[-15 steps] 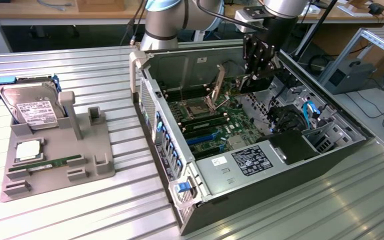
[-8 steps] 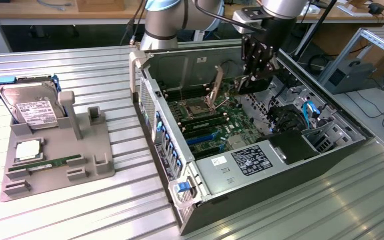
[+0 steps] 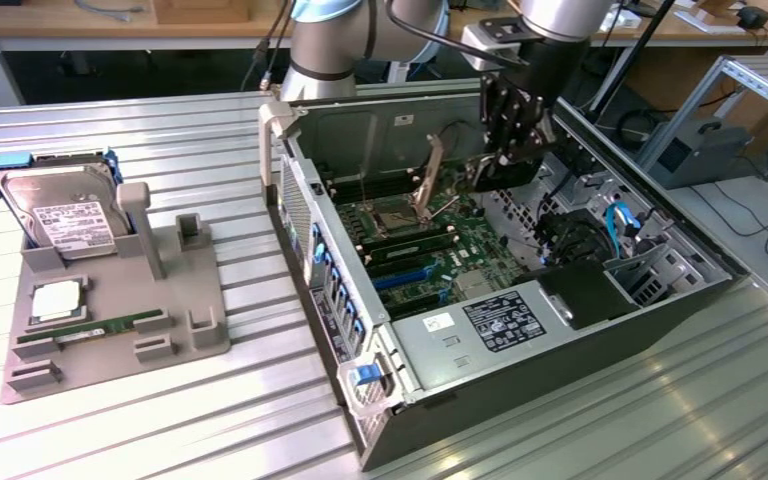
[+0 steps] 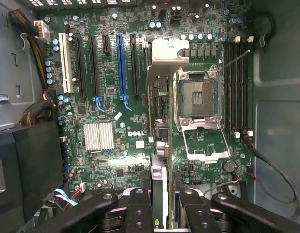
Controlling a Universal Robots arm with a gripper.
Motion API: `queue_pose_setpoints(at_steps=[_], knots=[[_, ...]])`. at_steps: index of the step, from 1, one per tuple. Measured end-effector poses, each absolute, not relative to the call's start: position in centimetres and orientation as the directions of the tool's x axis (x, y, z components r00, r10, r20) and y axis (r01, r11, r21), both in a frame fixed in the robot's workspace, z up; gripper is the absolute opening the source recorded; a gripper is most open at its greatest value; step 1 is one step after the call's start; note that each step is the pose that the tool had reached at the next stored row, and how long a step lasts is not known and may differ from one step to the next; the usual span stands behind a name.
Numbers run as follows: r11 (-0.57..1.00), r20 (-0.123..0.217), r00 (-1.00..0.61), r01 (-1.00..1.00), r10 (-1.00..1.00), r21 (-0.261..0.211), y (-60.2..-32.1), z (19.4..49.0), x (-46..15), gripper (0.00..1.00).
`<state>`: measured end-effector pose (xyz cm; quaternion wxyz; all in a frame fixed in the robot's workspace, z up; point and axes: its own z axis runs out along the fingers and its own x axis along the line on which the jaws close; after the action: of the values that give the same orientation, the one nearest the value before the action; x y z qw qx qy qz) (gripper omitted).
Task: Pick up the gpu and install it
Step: 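Insert the gpu into the slot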
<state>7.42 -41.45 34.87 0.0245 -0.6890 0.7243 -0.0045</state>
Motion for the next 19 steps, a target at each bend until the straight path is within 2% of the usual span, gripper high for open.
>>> queue_pose_setpoints(at_steps=[19], knots=[[0.050,-0.030,-0.049,-0.998,-0.998,-0.040,-42.00,34.22,6.65,0.27]])
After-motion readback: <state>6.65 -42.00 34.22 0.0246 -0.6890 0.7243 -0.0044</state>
